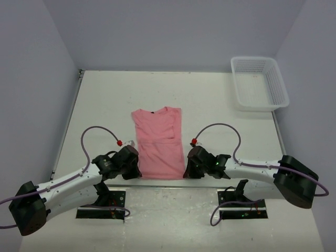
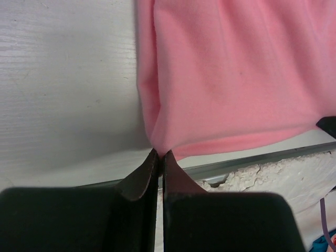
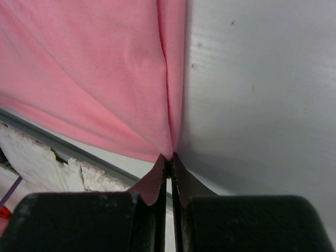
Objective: Fold and stack the t-shirts
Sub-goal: Grab one side of the 2/3 rectangular tshirt with both arms
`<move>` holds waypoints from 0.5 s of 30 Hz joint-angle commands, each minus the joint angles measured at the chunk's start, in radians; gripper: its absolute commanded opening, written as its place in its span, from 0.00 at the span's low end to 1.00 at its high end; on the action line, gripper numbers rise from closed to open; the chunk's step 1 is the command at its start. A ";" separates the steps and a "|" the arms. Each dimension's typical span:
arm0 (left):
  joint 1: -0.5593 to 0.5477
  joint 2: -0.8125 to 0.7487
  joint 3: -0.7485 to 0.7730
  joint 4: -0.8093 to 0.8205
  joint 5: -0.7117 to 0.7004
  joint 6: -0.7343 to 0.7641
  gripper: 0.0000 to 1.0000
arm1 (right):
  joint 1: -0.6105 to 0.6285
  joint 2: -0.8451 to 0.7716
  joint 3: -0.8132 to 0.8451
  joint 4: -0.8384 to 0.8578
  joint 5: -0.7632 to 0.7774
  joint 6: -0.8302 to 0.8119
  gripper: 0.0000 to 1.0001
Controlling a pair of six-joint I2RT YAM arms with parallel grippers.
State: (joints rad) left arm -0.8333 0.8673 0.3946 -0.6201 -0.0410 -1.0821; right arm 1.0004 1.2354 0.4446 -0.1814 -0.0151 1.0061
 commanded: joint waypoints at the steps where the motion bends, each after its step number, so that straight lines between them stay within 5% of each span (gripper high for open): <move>1: -0.004 -0.005 0.026 -0.061 -0.016 0.001 0.00 | 0.069 -0.016 -0.024 -0.110 0.069 0.071 0.00; 15: -0.064 -0.028 0.219 -0.105 -0.118 0.086 0.00 | 0.205 -0.036 0.311 -0.467 0.276 0.042 0.00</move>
State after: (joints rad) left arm -0.8921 0.8104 0.5186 -0.6983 -0.0731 -1.0481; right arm 1.2041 1.1900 0.6468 -0.5007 0.1410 1.0824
